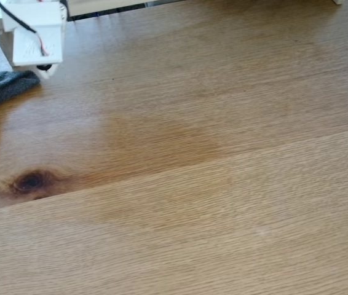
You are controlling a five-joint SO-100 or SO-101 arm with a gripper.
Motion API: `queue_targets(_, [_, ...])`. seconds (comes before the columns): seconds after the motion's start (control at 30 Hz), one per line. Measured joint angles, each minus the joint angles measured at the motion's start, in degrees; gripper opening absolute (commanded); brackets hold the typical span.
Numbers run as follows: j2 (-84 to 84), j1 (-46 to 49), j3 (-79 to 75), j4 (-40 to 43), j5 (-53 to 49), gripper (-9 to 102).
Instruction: Clean the area in front of the robot
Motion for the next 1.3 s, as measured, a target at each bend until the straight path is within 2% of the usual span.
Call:
queue_targets(0.17, [6.2, -4.3, 0.0, 2.1, 9.8, 0])
queue_targets(0.37, [14.3, -6.5, 1.6, 8.6, 11.2, 0])
queue_targets(0.53, [28.7, -8.3, 11.4, 14.0, 8.3, 0])
queue_targets(0.8, [60.4, -10.5, 41.2, 18.5, 0.1, 0])
queue_targets(0.93, [73.2, -10.8, 51.2, 22.0, -1.8, 0])
queue_targets(1.3, [78.0, -11.0, 51.9, 22.1, -3.3, 1])
